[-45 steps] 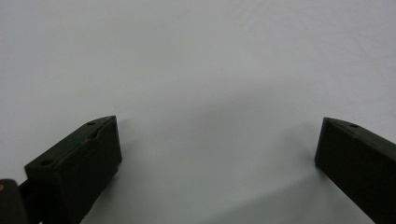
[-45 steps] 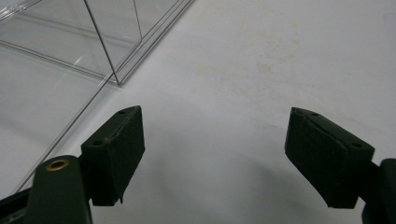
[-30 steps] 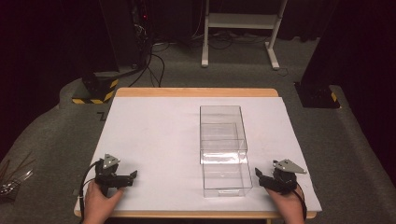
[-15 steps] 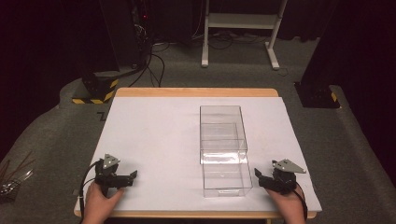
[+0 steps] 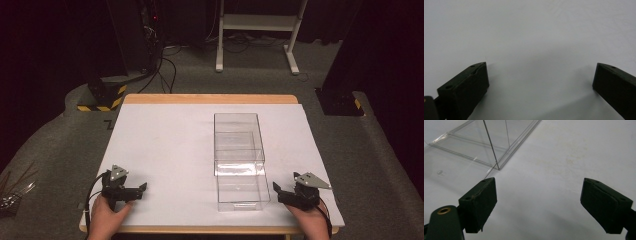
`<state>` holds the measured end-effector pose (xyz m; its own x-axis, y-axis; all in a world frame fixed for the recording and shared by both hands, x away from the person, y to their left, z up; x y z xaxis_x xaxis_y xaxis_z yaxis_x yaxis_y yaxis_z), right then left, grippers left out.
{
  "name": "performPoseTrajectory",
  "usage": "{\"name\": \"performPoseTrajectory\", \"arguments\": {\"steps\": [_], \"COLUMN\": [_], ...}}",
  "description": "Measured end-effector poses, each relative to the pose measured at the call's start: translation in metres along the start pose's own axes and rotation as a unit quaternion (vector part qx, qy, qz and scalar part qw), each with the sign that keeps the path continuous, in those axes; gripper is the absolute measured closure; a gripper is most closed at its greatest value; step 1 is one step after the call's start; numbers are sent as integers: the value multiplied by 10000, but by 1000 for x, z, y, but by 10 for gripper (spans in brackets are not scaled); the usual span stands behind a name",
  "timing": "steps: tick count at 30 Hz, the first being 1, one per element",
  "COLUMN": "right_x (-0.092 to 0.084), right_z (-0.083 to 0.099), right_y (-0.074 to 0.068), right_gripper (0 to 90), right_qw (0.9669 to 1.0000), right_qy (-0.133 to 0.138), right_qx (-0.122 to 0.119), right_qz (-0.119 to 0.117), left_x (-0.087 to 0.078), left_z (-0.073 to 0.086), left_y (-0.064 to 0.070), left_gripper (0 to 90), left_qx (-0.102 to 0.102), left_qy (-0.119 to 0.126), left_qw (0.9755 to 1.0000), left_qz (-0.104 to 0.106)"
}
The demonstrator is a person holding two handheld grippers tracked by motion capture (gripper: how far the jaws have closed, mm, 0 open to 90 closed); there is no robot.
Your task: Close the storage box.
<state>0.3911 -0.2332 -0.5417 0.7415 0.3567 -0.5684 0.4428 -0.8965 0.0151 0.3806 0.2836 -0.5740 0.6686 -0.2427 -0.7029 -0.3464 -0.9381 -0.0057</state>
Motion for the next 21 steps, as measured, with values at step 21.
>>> {"name": "performPoseTrajectory", "arguments": {"steps": [21], "right_x": [-28], "right_z": [-23], "right_y": [-19], "right_gripper": [146], "right_qw": [9986], "right_qy": [488], "right_qx": [-170], "right_qz": [-96], "left_x": [0], "left_z": [0], "left_y": [0], "left_gripper": [6], "left_qx": [0], "left_qy": [1], "left_qw": [10000], "left_qz": [0]}}
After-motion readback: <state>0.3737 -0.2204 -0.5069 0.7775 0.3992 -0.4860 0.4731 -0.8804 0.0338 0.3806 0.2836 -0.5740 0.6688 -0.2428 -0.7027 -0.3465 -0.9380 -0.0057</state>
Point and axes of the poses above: each handheld gripper's, and its own axes: x roughly forward along the jaws, z roughly out of its underside, y roughly to its right, the point moved 9 cm from there along x, roughly forward along the jaws
